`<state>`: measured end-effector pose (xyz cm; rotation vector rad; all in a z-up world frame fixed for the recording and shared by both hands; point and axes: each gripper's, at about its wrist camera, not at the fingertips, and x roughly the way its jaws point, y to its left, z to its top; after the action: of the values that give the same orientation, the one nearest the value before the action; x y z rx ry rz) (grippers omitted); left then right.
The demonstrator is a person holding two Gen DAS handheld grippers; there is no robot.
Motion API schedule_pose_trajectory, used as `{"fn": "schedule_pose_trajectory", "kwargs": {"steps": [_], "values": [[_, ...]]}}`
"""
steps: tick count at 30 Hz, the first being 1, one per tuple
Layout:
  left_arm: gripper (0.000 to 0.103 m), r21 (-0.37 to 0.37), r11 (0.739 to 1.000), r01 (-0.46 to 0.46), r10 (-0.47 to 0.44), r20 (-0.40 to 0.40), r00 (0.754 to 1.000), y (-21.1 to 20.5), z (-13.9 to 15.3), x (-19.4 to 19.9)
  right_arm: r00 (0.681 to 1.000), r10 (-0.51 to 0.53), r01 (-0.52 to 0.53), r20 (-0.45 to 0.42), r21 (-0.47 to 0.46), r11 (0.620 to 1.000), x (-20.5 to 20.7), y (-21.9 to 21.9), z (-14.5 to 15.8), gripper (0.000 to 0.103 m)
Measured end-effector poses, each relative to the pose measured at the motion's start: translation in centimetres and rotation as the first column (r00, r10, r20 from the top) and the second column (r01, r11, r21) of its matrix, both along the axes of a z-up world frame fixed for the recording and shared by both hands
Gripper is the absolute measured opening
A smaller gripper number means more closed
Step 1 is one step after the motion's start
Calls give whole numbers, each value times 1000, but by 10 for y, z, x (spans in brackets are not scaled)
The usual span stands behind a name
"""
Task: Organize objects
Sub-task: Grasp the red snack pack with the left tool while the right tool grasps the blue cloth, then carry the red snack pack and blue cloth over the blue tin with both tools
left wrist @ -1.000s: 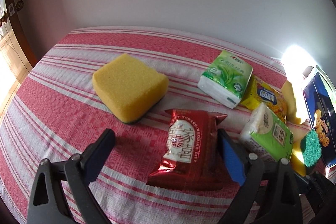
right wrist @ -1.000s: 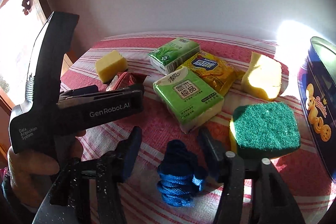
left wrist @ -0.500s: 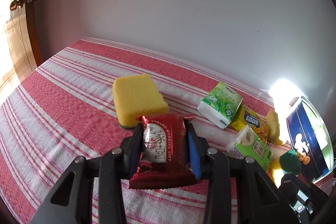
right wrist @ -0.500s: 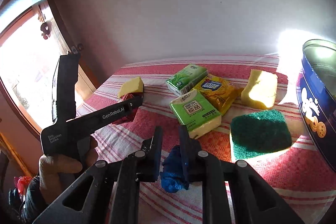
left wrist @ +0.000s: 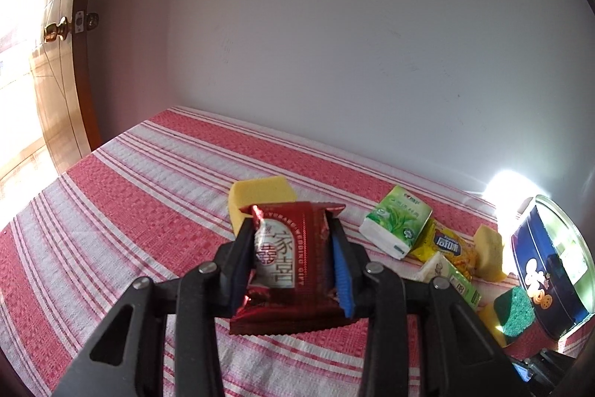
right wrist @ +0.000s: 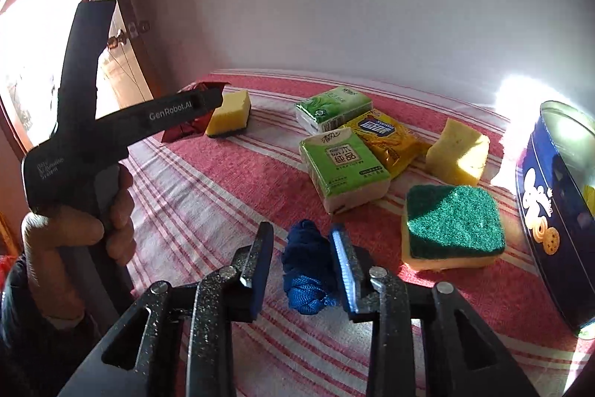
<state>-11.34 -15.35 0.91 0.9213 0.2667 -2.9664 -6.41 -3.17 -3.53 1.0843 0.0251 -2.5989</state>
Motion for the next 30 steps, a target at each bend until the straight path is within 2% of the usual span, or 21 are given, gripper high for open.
{"fn": "schedule_pose_trajectory", "kwargs": {"steps": [4,5,7,11,15,19,26,30], "values": [[38,-34,999,-2,2,-7,1000,6,-1,1,999,-8,7,52,21,1000,-5,5,-8,49],[38,-37,999,0,-1,-7,1000,7,-2,1,998,-13,13,53,5,1000,-5,10,-8,37],[38,-40,999,4,-4,-8,1000,8,-1,1,999,-13,13,52,-7,1000,-5,17,-8,34],[38,-24,1000,-1,0,-33,999,5,2,4,998,-46,43,-37,-86,995,1,30,6,34],[38,13,1000,-20,21,-50,999,2,4,7,981,-121,93,-154,-174,980,16,54,31,34],[38,15,1000,-25,26,-79,997,6,6,11,946,-207,170,-248,-162,972,24,72,44,34],[38,3,999,-42,42,-120,992,23,11,23,913,-271,219,-304,-194,956,33,110,58,34],[38,-41,999,-15,9,-151,989,46,16,33,907,-298,241,-297,-214,947,33,133,54,34]]}}
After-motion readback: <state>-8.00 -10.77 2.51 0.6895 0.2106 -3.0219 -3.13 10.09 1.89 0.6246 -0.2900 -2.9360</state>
